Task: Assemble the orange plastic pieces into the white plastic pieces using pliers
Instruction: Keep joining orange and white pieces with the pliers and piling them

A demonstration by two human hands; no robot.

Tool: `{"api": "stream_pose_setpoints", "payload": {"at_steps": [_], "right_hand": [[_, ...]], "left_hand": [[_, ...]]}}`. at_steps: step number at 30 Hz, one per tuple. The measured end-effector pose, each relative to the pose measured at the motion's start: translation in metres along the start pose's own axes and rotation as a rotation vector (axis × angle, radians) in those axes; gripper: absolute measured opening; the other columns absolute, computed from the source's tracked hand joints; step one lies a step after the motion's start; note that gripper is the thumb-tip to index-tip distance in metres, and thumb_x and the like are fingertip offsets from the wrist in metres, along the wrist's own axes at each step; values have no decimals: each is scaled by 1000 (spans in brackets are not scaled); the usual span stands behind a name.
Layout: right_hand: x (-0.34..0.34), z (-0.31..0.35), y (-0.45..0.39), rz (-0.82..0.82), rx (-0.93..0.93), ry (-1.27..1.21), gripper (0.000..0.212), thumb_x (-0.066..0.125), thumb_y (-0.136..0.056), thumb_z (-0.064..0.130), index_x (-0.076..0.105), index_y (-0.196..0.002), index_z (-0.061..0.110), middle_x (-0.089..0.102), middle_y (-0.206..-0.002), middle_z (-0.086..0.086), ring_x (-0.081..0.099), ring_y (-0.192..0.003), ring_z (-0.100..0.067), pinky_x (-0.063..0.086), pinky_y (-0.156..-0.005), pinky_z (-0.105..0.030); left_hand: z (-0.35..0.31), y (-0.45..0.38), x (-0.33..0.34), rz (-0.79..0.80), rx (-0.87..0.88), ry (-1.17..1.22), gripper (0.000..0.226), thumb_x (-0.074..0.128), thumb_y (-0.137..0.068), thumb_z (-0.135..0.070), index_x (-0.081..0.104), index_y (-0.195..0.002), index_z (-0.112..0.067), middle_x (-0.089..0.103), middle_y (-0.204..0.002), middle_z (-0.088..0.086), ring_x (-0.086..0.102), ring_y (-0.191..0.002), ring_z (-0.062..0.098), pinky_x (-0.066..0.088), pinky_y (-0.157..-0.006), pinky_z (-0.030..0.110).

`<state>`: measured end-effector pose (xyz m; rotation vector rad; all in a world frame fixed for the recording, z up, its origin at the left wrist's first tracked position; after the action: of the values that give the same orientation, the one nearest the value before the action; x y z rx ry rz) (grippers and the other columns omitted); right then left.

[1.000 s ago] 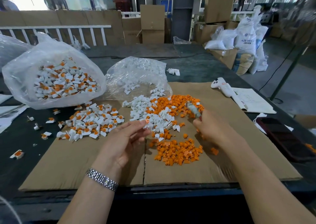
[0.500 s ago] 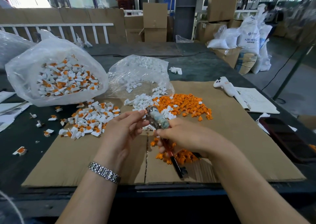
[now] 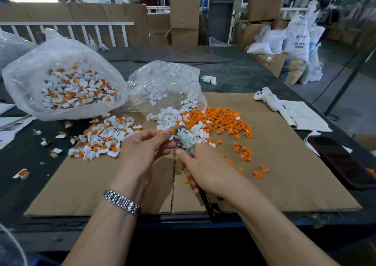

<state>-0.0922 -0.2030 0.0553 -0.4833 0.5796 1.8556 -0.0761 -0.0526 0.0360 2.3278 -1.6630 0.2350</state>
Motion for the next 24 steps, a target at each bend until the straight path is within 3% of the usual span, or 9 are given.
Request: {"api": "stream_pose_setpoints", "payload": {"at_steps": [6,9,12,15,17,18,19,21,24], "right_hand": [[1,-8,-3,38,26,-55,44,47,-104,44,57,-98,1,59,-63,-11,58,-45,-22,58,-54,-39],[-16,-12,-3,141,48,-100,58,46,-99,58,64,-98,2,65,-65,-5,63,-52,-17,54,-50,-28],[-48,-21,-13,4,56,101,59,40,-95,69,62,-87,14,66,-73,-1,61,-60,-15,58,-63,-39],[-77,-42,-30,-210,88,359,44,44,-97,62,53,-82,23,63,-76,2,59,-62,-12,47,-52,-30],[-87,-62,-42,-271,157,432,43,47,-96,60,55,-89,19,63,-85,-4,62,-74,-20,53,-64,-37],[-90,-71,-47,-287,193,474,45,48,-96,60,57,-94,15,63,-90,-6,62,-80,-23,55,-72,-41],[-92,-79,-51,-306,222,533,49,49,-95,61,57,-99,13,61,-96,-8,60,-86,-26,54,-77,-42],[-92,-87,-57,-342,244,655,55,50,-94,64,55,-108,11,57,-106,-11,56,-98,-30,51,-85,-45],[-88,-93,-62,-364,229,813,63,48,-94,67,53,-118,9,56,-119,-16,53,-111,-34,48,-93,-47]], "left_hand": [[6,0,-1,25,-29,16,7,79,-84,-6,73,-85,-3,76,-74,11,74,-67,17,59,-59,21],[8,-5,-11,16,-18,42,5,79,-85,-8,75,-83,-7,77,-77,10,75,-69,16,59,-61,20],[10,-17,-35,-89,1,21,11,79,-86,-9,76,-96,-4,79,-90,13,76,-81,19,61,-69,22],[8,-33,-61,-184,-72,173,21,70,-94,-2,69,-115,1,80,-102,11,77,-94,17,64,-73,29],[6,-36,-68,-263,-138,369,21,63,-99,-6,66,-118,3,78,-109,12,77,-97,18,65,-81,38],[6,-33,-67,-300,-141,412,17,64,-99,-7,66,-113,2,78,-107,14,78,-93,18,64,-80,36],[6,-28,-64,-314,-123,361,12,66,-98,-8,67,-107,0,79,-101,14,78,-84,15,63,-72,28],[8,-18,-49,-228,-46,29,4,69,-95,-8,70,-99,-7,79,-81,5,74,-62,9,56,-53,19],[20,-11,-19,-29,125,-529,7,73,-93,-13,74,-93,-20,77,-80,1,73,-64,9,54,-55,15]]}}
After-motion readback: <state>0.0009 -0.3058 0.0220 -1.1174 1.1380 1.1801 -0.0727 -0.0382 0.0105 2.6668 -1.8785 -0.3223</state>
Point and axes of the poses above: each hand's wrist, its own y-axis away from the middle knuckle, its own x-axis out of the palm, z = x × y, the point moved 4 cm from there along -y, towards the middle knuckle
